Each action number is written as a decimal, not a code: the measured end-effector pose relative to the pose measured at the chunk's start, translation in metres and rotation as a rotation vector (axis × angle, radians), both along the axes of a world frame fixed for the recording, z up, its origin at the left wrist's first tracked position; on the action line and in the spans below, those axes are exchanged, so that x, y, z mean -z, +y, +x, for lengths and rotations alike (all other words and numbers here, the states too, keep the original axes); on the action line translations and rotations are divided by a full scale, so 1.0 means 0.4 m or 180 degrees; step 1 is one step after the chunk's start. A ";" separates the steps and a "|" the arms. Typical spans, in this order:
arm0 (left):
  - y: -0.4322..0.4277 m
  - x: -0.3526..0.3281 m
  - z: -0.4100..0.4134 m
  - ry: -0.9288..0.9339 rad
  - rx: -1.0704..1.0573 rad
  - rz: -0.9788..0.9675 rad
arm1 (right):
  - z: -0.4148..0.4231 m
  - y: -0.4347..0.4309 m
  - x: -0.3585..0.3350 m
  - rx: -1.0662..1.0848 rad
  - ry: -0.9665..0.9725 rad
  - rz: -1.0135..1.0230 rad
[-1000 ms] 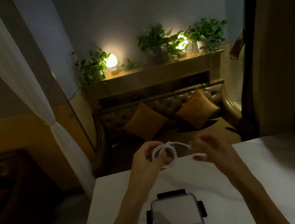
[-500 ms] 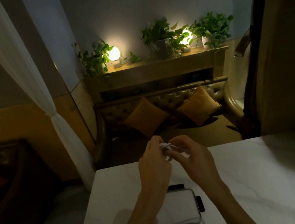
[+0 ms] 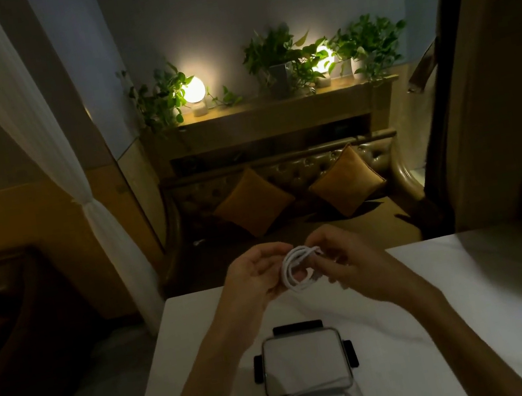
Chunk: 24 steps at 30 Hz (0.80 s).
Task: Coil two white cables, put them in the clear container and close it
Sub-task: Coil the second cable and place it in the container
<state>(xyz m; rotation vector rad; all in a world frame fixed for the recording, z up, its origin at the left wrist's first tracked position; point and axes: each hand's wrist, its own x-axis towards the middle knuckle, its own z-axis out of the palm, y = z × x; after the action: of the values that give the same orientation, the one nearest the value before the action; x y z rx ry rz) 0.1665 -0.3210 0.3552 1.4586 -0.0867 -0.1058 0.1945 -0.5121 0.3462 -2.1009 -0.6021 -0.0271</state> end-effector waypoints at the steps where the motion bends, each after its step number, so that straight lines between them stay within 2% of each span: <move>1: 0.000 -0.003 0.000 -0.0101 -0.0034 0.0081 | -0.004 -0.001 -0.013 -0.0129 0.0066 0.0110; 5: -0.010 -0.013 0.012 -0.1036 -0.0456 0.1000 | -0.013 0.007 -0.042 -0.0453 0.0323 0.0424; 7: -0.013 -0.021 0.014 -0.1109 -0.0493 0.1188 | -0.013 0.009 -0.041 -0.0442 0.0477 0.0602; 11: -0.002 -0.023 0.014 -0.0733 -0.0414 0.1165 | -0.016 0.005 -0.033 -0.0545 0.0924 0.0993; 14: 0.005 -0.022 0.011 -0.0180 -0.0045 0.0822 | -0.020 0.011 -0.023 -0.0487 0.1108 0.1262; 17: 0.017 -0.029 0.009 0.0271 0.0458 0.0082 | -0.024 0.017 -0.013 -0.0262 0.0766 0.1139; 20: 0.024 -0.034 0.003 0.0534 0.0658 -0.0443 | -0.030 0.020 -0.018 -0.0196 0.0383 0.1023; 22: 0.019 -0.028 0.000 0.0542 0.0492 -0.0407 | -0.034 0.021 -0.029 -0.0250 0.0369 0.1067; 24: 0.010 -0.021 -0.002 0.0271 0.0080 0.0139 | -0.034 0.019 -0.040 -0.0303 0.0687 0.1046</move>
<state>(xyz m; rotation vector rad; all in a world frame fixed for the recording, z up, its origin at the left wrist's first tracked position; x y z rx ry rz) 0.1656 -0.3170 0.3637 1.4948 -0.0335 -0.1912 0.1807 -0.5047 0.3623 -1.7282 -0.5271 0.1439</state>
